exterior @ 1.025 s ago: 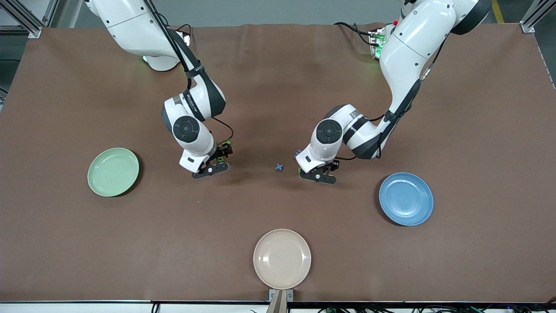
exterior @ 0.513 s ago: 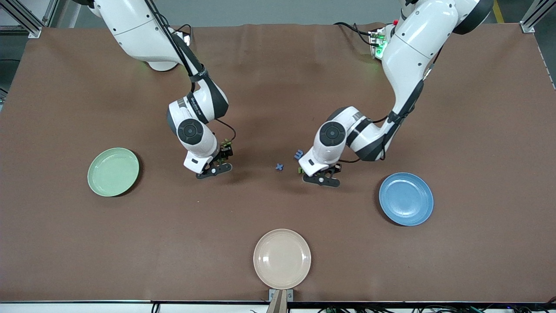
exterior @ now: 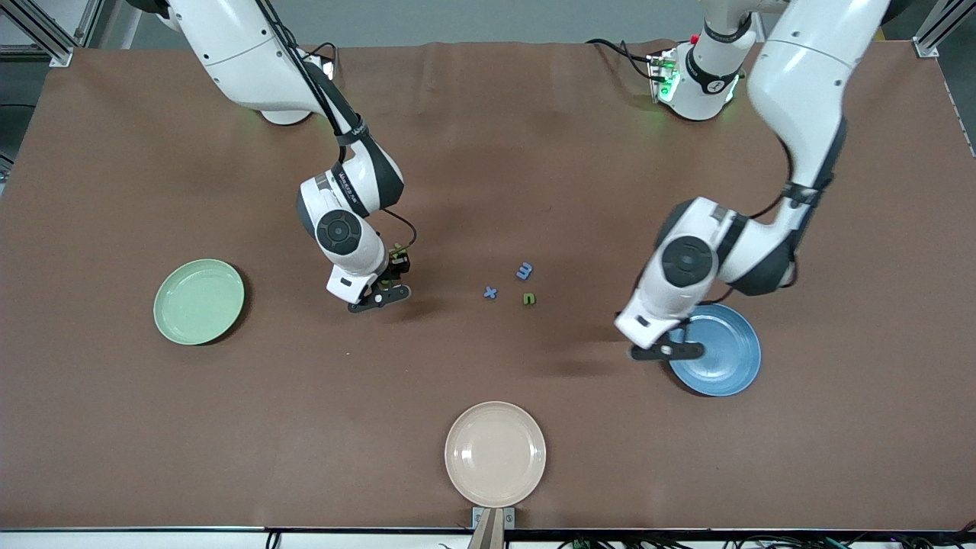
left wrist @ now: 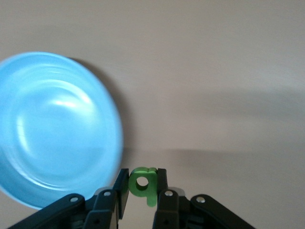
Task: Sort upper and lower case letters into plates
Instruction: 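Place the q on the blue plate while the right gripper carries B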
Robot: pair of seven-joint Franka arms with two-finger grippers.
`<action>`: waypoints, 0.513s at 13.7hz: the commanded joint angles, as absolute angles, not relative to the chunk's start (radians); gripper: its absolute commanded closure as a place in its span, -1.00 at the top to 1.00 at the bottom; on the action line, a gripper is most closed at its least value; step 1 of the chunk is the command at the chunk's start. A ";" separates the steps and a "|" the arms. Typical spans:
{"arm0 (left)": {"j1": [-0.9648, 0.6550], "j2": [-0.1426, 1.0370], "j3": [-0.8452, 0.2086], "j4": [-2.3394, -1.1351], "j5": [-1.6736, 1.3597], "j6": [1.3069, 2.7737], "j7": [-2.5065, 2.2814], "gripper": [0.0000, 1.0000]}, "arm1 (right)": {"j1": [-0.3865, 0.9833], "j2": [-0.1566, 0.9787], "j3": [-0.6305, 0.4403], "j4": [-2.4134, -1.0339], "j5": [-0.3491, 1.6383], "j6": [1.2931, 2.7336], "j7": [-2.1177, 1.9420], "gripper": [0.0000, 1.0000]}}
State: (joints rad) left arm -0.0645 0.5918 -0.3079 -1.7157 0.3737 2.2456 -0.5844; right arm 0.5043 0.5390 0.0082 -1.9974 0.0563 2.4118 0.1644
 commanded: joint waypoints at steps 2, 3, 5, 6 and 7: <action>0.066 0.594 -0.316 -1.744 0.394 2.244 -0.537 -0.94 | 0.506 0.538 0.011 -2.013 0.081 2.419 0.146 -0.10; 0.089 0.598 -0.316 -1.749 0.394 2.244 -0.534 -0.92 | 0.506 0.538 0.011 -2.013 0.081 2.419 0.146 -0.15; 0.142 0.620 -0.316 -1.749 0.394 2.244 -0.534 -0.86 | 0.506 0.538 0.011 -2.013 0.081 2.419 0.146 -0.26; 0.161 0.627 -0.316 -1.750 0.394 2.244 -0.534 -0.79 | 0.508 0.538 0.011 -2.013 0.081 2.419 0.146 -0.32; 0.164 0.635 -0.316 -1.752 0.394 2.243 -0.534 -0.64 | 0.508 0.538 0.011 -2.013 0.081 2.419 0.146 -0.44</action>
State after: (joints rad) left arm 0.1493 0.6248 -0.3062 -1.7469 0.3738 2.2456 -0.5293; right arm 0.5042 0.5370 0.0062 -1.9976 0.0563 2.4103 0.1642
